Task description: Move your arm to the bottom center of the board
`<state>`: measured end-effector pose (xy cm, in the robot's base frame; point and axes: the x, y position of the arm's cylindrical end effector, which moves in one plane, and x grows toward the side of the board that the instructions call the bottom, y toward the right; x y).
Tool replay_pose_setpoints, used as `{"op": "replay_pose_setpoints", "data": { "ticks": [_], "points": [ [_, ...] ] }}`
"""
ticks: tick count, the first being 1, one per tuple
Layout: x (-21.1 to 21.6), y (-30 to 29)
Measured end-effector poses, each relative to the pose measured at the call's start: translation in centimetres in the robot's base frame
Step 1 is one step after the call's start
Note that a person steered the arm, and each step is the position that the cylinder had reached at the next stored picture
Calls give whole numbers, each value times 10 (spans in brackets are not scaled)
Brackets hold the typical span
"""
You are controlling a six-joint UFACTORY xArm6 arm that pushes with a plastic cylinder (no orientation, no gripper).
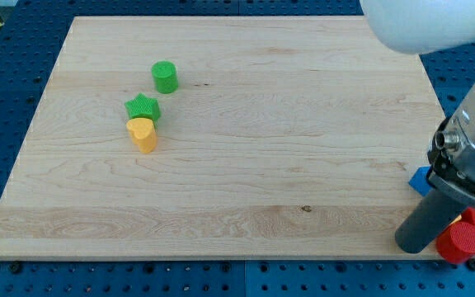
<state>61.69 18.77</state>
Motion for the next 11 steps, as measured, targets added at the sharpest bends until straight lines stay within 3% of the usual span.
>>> {"op": "replay_pose_setpoints", "data": {
  "ticks": [3, 11],
  "points": [
    [2, -11],
    [-24, -177]
  ]
}}
